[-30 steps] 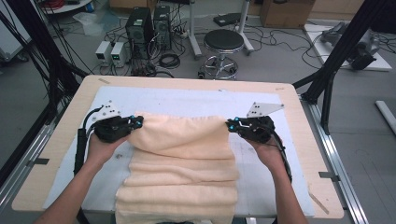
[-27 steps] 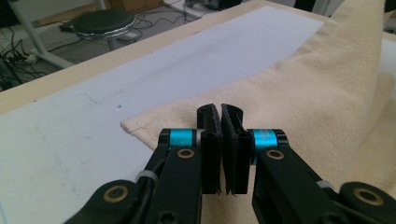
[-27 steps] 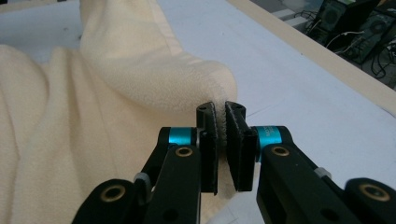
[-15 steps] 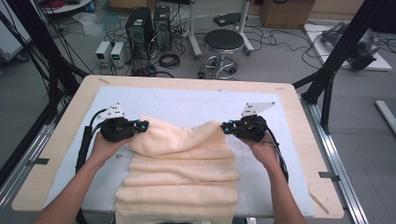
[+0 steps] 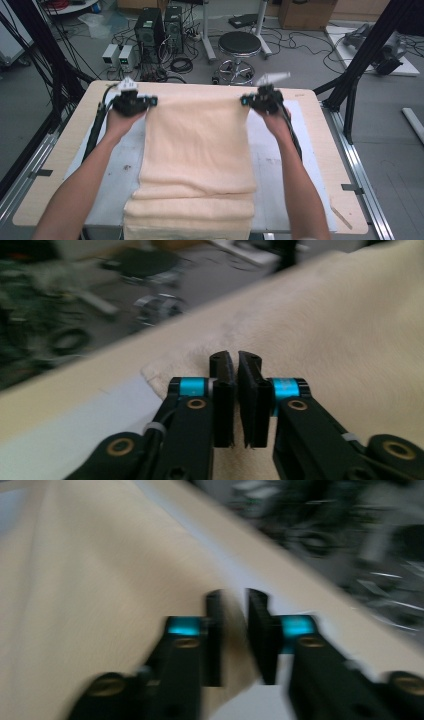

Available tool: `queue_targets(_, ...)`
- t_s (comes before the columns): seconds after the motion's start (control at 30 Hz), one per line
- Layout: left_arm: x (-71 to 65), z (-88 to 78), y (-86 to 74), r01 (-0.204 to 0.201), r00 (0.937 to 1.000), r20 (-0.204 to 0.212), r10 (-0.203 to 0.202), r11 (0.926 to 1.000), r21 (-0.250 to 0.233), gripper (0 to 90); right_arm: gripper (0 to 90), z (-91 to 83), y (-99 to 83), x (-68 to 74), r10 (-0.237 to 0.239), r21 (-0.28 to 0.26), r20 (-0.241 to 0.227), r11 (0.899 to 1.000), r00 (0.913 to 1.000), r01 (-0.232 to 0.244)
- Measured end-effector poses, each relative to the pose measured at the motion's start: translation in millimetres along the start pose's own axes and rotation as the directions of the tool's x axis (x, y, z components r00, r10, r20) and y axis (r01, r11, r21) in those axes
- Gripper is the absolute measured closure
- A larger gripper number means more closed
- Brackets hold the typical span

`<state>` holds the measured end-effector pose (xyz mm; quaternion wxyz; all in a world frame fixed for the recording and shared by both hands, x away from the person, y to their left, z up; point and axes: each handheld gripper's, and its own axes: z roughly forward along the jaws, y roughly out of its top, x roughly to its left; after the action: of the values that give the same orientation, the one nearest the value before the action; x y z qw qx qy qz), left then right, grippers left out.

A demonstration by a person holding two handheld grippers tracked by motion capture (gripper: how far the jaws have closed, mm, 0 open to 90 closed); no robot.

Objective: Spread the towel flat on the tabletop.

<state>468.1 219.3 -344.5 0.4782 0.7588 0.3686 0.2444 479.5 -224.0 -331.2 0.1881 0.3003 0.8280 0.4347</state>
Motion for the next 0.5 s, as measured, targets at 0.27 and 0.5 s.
queue_targets(0.27,7.4,12.1,-10.2,0.032,0.9992,-0.025,-0.030,0.9964,0.078,57.7,52.4,16.6,-8.2,-7.1,0.100,0.038,0.054,0.994,0.9935,-0.102)
queue_targets(0.5,-6.9,-1.9,-52.4,0.030,0.9980,0.052,-0.036,0.9931,0.114,55.7,52.0,25.0,-41.1,33.9,0.054,0.096,-0.080,0.994,0.9953,-0.046)
